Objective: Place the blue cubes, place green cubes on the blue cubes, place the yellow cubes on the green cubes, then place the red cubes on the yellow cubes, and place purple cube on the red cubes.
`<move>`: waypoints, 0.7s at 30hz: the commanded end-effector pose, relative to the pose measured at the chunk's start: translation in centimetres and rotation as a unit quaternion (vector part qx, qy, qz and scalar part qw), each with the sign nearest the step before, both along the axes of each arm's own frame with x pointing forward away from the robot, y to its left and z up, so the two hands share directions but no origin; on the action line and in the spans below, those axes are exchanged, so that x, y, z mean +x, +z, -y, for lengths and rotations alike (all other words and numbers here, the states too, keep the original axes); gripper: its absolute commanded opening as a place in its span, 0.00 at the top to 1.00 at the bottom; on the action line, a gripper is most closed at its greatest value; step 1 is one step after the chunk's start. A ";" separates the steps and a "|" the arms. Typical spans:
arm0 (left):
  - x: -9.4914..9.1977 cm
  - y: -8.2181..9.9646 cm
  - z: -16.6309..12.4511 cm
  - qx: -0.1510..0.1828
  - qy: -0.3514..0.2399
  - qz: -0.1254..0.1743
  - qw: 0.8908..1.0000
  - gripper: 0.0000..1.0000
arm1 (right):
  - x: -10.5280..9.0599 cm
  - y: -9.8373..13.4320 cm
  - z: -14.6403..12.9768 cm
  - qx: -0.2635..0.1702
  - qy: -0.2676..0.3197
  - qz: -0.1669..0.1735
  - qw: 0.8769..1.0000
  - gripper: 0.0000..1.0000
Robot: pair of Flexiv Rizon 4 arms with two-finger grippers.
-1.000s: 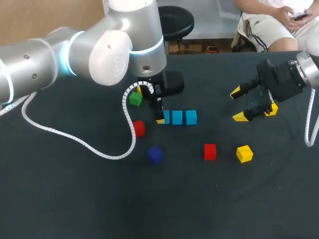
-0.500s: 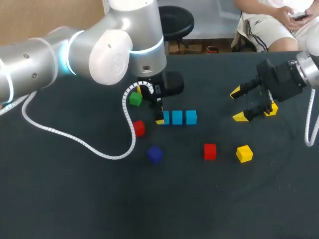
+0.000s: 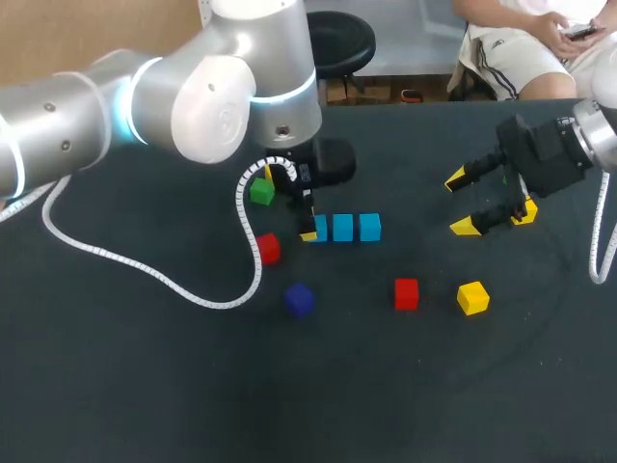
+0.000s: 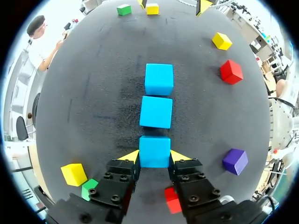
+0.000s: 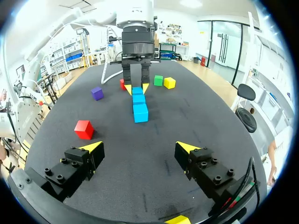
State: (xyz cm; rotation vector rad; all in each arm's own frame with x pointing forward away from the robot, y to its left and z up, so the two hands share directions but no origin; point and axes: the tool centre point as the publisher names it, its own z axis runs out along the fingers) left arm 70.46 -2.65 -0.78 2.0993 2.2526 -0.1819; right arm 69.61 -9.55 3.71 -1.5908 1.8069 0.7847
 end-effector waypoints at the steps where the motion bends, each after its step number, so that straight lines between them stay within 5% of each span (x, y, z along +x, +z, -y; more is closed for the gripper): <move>1: -0.2 0.0 -0.1 0.000 0.001 -0.001 1.000 1.00 | 0.0 0.0 0.0 0.001 0.000 0.001 1.000 0.00; 9: -0.2 -0.4 0.1 -0.004 0.000 -0.004 1.000 0.99 | 0.0 0.0 0.0 0.001 0.000 0.001 1.000 0.00; 12: -0.1 -0.4 0.2 -0.003 -0.002 -0.004 1.000 0.87 | 0.0 0.0 0.0 0.001 0.000 0.001 1.000 0.00; 21: 0.5 -0.1 0.1 0.003 -0.003 0.000 1.000 1.00 | 0.0 0.0 0.0 0.001 0.000 0.001 1.000 0.00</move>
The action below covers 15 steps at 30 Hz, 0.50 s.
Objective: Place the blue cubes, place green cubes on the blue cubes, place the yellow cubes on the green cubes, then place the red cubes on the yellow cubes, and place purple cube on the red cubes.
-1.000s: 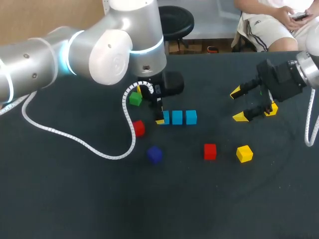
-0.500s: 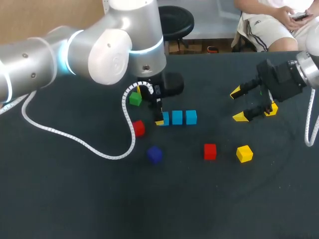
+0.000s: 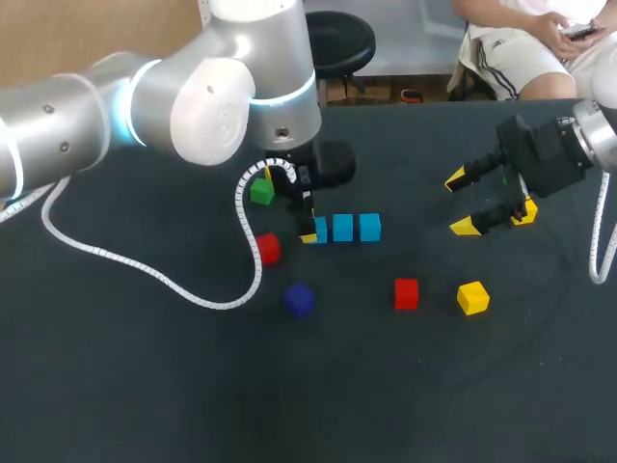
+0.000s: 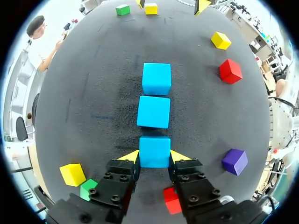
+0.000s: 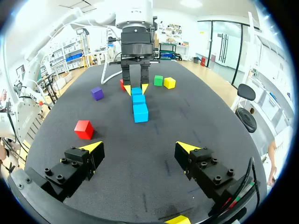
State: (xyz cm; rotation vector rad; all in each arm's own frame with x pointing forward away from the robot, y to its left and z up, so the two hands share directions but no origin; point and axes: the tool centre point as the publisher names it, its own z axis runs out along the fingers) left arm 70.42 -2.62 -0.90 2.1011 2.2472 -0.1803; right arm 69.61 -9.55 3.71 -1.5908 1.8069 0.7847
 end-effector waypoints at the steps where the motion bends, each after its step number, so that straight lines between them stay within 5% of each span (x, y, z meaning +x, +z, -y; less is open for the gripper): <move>1: 0.7 0.0 0.1 0.004 -0.003 0.000 1.000 1.00 | 0.0 0.0 0.0 0.001 0.000 0.001 1.000 0.00; 15: 0.3 -0.2 0.2 0.002 -0.003 -0.002 1.000 1.00 | 0.0 0.0 0.0 0.001 0.000 0.001 1.000 0.00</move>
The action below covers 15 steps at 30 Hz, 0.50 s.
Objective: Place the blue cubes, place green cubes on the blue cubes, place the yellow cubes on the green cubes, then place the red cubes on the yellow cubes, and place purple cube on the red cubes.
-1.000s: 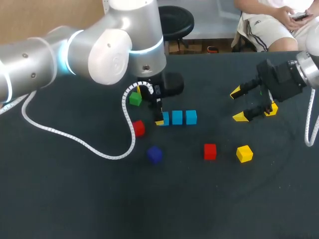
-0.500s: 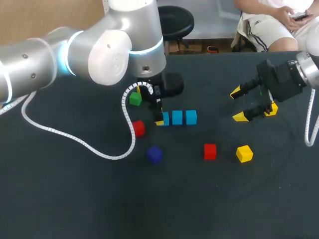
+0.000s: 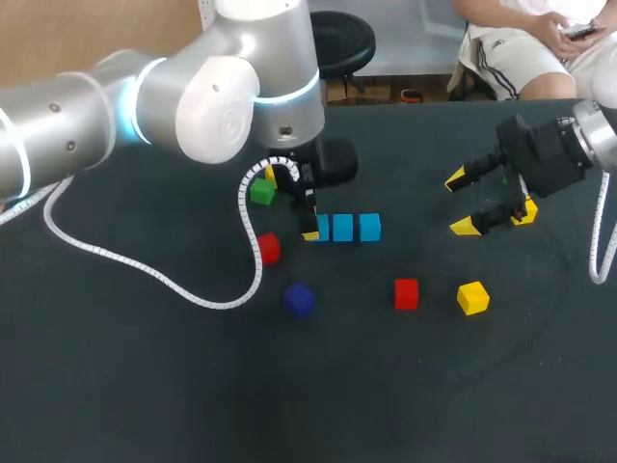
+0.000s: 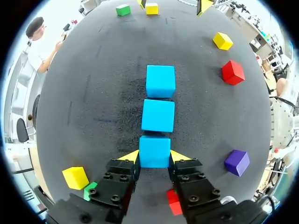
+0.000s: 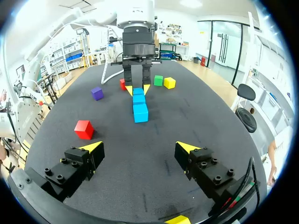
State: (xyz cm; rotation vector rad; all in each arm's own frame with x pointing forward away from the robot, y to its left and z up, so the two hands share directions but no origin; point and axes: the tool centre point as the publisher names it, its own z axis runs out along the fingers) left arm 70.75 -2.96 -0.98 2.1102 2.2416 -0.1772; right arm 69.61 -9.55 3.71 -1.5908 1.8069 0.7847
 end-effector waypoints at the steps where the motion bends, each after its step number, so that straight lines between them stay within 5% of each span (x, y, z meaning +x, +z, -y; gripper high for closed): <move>1: -0.1 -0.1 -0.2 0.001 0.001 -0.003 1.000 1.00 | 0.0 0.0 0.0 0.001 0.000 0.001 1.000 0.00; 15: -0.3 0.3 -0.2 0.003 0.002 0.000 1.000 1.00 | 0.0 0.0 0.0 0.001 0.000 0.001 1.000 0.00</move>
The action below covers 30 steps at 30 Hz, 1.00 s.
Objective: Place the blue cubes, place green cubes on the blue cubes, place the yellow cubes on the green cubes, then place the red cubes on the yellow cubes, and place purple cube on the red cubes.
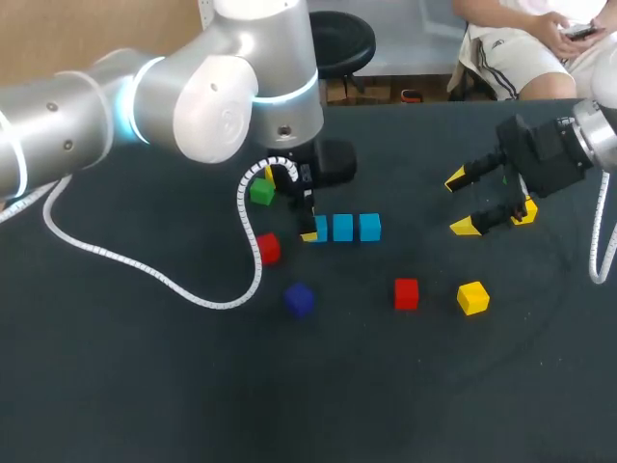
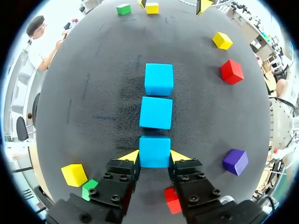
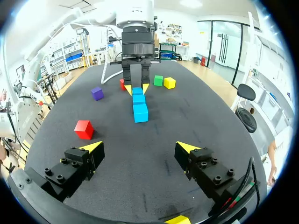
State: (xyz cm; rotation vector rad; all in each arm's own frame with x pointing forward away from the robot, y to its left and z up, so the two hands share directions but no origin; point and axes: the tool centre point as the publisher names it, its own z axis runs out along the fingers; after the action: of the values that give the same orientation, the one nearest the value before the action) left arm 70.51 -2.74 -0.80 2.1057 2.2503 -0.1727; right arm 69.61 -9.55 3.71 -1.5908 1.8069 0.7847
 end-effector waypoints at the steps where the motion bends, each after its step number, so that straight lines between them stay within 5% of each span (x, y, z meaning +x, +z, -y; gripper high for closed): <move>1: 0.0 0.1 0.0 0.000 0.000 0.000 1.000 1.00 | 0.0 0.0 0.0 0.001 0.000 0.001 1.000 0.00; 20: -0.1 -0.1 0.0 0.002 0.001 -0.003 1.000 1.00 | 0.0 0.0 0.0 0.001 0.000 0.001 1.000 0.00; 22: -0.1 -0.1 0.0 0.002 0.002 -0.003 1.000 0.62 | 0.0 0.0 0.0 0.001 0.000 0.001 1.000 0.00; 23: -0.1 -0.1 0.0 0.002 0.002 -0.004 1.000 0.53 | 0.0 0.0 0.0 0.001 0.000 0.001 1.000 0.00; 24: -0.2 -0.1 -0.1 0.001 0.003 -0.004 1.000 0.25 | 0.0 0.0 0.0 0.001 0.000 0.001 1.000 0.00; 26: -0.3 -0.1 -0.2 0.001 0.008 -0.005 1.000 0.00 | 0.0 0.0 0.0 0.001 0.000 0.001 1.000 0.00; 30: -0.6 0.0 -0.5 -0.001 0.012 -0.003 1.000 0.00 | 0.0 0.0 0.0 0.001 0.000 0.001 1.000 0.00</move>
State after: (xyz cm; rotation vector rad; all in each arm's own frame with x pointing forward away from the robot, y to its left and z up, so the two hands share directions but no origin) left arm 70.12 -2.54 -0.88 2.0838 2.2793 -0.1803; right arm 69.61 -9.55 3.71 -1.5908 1.8069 0.7847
